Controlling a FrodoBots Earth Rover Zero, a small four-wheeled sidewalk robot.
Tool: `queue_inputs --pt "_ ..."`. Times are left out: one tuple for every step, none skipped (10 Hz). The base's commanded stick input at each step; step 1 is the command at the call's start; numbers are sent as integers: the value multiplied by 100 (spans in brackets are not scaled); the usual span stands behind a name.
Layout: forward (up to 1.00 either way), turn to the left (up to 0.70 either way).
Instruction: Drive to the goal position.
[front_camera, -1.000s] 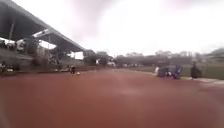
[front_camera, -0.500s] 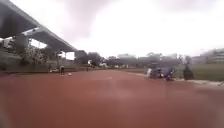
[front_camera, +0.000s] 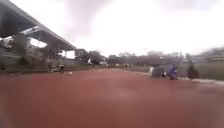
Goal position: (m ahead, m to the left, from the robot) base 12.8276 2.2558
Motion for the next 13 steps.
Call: queue_inputs --pt "50 2" --pt "50 2" --pt "50 2" --pt "50 2" --pt "50 2" --pt "50 2" --pt "50 2" --pt "50 2" --pt "50 2" --pt "50 2" --pt "50 2" --pt "50 2" --pt "50 2"
